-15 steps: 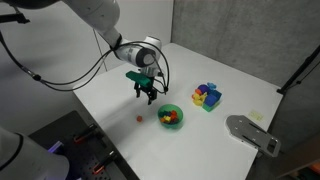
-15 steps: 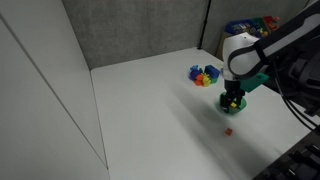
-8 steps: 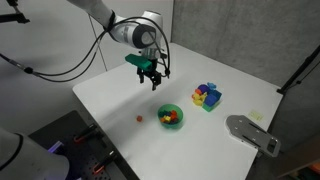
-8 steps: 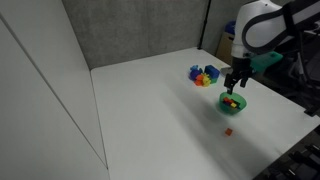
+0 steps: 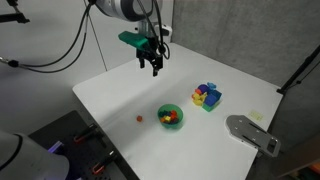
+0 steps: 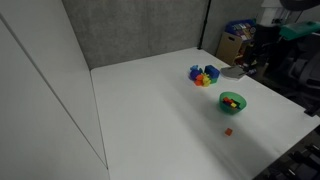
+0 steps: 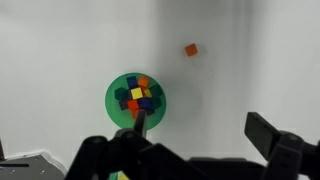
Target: Pick up one small orange block from the green bowl and put it on the table
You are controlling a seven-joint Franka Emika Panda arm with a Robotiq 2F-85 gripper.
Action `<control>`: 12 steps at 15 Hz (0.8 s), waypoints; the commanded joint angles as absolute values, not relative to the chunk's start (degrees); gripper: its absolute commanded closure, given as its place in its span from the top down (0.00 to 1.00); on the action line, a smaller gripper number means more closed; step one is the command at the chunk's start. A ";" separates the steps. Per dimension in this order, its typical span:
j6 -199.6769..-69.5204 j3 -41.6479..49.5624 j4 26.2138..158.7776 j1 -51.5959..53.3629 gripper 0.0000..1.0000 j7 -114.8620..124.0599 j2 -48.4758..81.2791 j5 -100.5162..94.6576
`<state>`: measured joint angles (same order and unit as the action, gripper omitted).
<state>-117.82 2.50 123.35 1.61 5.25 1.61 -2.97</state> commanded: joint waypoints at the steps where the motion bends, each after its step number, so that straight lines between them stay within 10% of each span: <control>1: -112.06 2.23 124.59 0.15 1.00 5.19 -5.95 -3.56; 12: -104.25 2.84 131.18 -2.13 1.00 0.80 -22.25 -3.81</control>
